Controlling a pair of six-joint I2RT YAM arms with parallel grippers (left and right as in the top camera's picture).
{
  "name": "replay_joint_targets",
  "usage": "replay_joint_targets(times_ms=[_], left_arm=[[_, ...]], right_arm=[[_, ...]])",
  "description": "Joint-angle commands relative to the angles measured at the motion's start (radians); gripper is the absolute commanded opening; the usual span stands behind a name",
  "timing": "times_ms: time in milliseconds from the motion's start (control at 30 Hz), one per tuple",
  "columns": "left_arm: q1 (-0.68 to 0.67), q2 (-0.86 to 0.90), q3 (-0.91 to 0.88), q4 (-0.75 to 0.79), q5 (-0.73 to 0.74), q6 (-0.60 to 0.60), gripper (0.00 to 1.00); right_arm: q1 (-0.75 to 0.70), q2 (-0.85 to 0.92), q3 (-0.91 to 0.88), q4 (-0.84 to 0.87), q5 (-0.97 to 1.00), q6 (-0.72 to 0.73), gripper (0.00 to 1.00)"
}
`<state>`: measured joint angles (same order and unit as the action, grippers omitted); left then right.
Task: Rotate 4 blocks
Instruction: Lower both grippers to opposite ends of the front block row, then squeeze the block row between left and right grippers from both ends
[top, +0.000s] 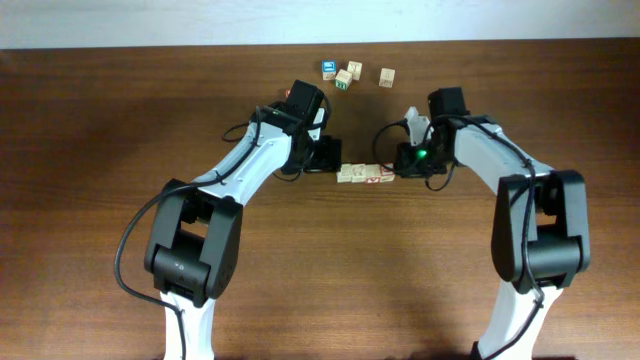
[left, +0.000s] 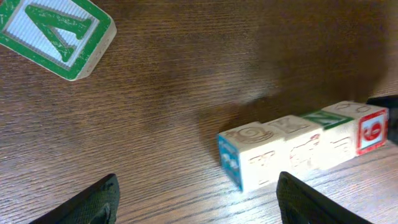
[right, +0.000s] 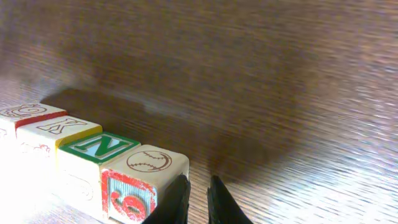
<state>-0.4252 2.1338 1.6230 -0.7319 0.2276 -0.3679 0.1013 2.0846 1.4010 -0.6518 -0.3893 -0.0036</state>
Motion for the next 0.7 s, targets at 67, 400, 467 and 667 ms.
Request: replay_joint_targets(times_ms=[67,400,467,667], left_arm=[[0.022,0.008,0.015,-0.018,-0.026,-0.056,0.69],[0.042,0.038,0.015,-0.067,0.016,-0.092,0.13],[0.042,0.063,0.015,-0.062,0.03,-0.1,0.05],[0.042,0.066,0.015,0.007,0.137,-0.118,0.0]], right_arm=[[0.025,0.005,-0.008,0.0,0.01,0.024,0.13],[0.025,0.005,-0.008,0.013,-0.021,0.151,0.12],[0.025,0.005,-0.008,0.025,-0.018,0.151,0.12],[0.025,0.005,-0.008,-0.002,-0.022,0.229,0.1]])
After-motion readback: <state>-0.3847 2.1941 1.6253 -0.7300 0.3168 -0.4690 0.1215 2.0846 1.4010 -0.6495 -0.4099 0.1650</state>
